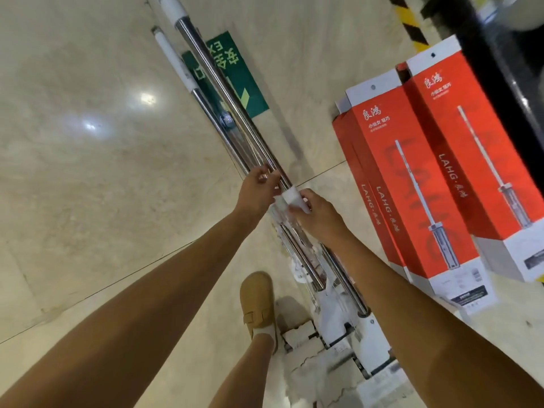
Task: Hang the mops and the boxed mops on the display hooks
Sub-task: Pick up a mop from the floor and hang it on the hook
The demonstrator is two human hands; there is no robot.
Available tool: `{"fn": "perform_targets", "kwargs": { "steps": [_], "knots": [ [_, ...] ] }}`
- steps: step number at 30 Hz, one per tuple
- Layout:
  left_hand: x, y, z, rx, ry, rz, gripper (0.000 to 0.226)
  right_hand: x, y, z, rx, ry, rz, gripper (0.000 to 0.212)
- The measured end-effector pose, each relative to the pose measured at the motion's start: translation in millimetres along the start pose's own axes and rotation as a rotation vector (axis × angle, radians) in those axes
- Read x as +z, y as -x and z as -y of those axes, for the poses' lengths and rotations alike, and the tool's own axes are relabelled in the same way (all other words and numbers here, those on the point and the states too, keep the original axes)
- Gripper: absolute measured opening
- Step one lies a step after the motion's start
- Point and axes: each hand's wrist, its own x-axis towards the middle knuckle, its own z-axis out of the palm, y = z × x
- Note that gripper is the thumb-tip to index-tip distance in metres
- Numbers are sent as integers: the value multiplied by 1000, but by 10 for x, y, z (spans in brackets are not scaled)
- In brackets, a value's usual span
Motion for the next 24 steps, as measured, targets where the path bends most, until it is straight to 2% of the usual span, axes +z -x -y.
{"fn": "perform_targets", "kwargs": {
  "steps": [3,5,11,13,16,17,18,21,22,24],
  "knots": [
    [135,302,-239,47,-12,48,18,-257,232,17,-22,-132,-30,23],
    [269,543,-423,82,-55,77,18,-446,445,3,-38,-215,-50,25],
    [706,1450,-968,264,-132,104,9,-1021,1265,21,-162,-217,-184,22],
    [854,1839,-1162,340,-145,113,6,-1200,1578,32,-215,-216,-258,29],
    [1037,2467,-1460,440,-131,108,3,-1538,2145,94,-312,-199,-354,57],
    [1093,2675,-1558,469,-118,105,2,-1659,2342,142,-334,-205,-376,60],
    [1146,2881,-1656,496,-115,97,3,-1774,2530,180,-351,-223,-383,55],
    [1289,3508,-1924,570,-139,83,6,-2075,3166,314,-378,-297,-369,18],
    [1334,3710,-1999,590,-151,88,7,-2152,3370,340,-388,-303,-384,19],
    [1412,4110,-2176,610,-187,103,10,-2286,3737,371,-404,-314,-433,39]
  ]
}}
